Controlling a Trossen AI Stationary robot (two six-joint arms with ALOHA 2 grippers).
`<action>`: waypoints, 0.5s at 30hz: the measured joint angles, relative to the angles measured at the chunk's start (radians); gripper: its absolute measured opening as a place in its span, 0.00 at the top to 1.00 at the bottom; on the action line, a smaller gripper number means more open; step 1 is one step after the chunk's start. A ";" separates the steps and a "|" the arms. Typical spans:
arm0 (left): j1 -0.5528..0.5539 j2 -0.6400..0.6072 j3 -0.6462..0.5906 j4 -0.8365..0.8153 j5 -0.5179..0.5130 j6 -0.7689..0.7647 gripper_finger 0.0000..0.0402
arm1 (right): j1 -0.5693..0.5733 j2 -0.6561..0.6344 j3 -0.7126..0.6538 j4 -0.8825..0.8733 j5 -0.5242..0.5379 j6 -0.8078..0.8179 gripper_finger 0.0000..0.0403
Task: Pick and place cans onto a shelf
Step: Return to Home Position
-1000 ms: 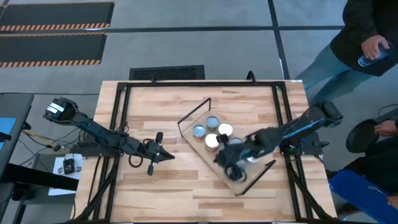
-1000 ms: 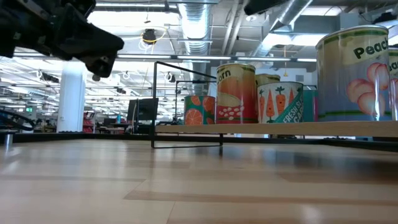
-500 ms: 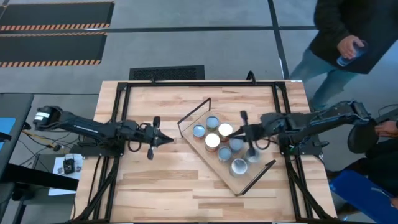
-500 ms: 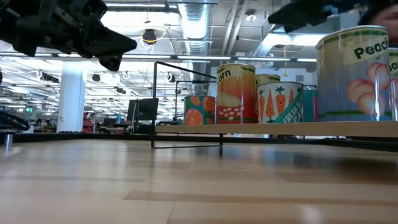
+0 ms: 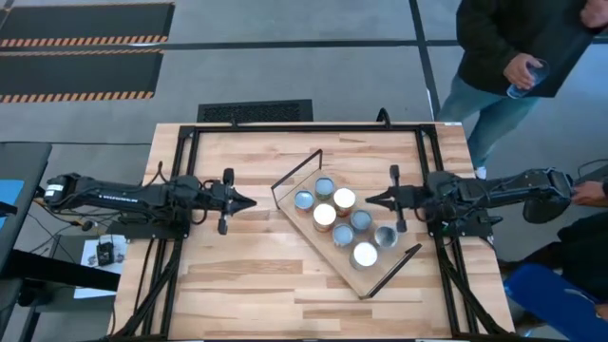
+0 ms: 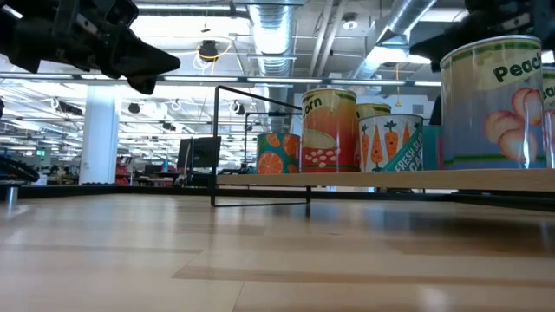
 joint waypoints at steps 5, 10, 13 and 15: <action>0.022 -0.021 -0.001 -0.029 0.000 0.008 1.00 | -0.052 -0.140 -0.070 -0.029 -0.068 0.019 0.99; 0.027 -0.032 -0.027 -0.017 -0.005 0.007 1.00 | -0.109 -0.313 -0.128 -0.103 -0.086 0.019 0.99; 0.027 -0.051 -0.084 0.040 -0.035 -0.009 1.00 | -0.138 -0.427 -0.154 -0.165 -0.105 0.025 0.99; 0.027 -0.077 -0.123 0.065 -0.040 -0.011 1.00 | -0.152 -0.499 -0.157 -0.227 -0.115 0.035 0.99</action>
